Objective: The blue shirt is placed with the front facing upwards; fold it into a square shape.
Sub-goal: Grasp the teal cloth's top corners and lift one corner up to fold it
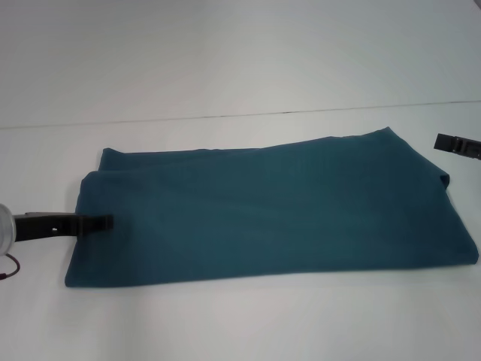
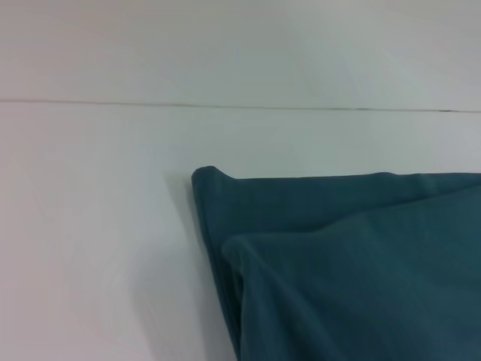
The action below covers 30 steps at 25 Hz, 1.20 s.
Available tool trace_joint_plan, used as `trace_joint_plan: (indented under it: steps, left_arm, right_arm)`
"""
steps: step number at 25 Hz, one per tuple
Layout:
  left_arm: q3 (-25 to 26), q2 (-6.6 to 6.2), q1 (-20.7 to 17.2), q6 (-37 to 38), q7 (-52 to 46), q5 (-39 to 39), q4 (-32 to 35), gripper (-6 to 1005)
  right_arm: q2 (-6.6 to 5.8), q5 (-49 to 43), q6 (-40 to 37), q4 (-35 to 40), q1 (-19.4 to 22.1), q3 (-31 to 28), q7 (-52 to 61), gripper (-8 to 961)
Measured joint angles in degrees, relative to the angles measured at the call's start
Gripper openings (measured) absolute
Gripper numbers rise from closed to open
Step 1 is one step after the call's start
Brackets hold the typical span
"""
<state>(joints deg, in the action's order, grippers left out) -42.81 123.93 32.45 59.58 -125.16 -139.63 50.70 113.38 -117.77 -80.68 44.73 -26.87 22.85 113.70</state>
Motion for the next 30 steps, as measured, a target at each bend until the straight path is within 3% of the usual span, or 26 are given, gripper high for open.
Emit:
trace_joint_plan:
  steps: [9, 24, 30]
  left_arm:
    - [0.38, -0.16, -0.22, -0.24, 0.0, -0.02, 0.53, 691]
    - [-3.58, -0.04, 1.53, 1.25, 0.05, 0.07, -1.9, 690]
    - [-3.19, -0.01, -0.02, 3.01, -0.02, 1.17, 1.87, 690]
  right_arm:
    - [0.0, 0.0, -0.13, 0.0, 0.17, 0.0, 0.23, 899]
    - [0.0, 0.0, -0.41, 0.0, 0.32, 0.0, 0.29, 899]
    - [0.0, 0.0, -0.45, 0.0, 0.33, 0.0, 0.3, 900]
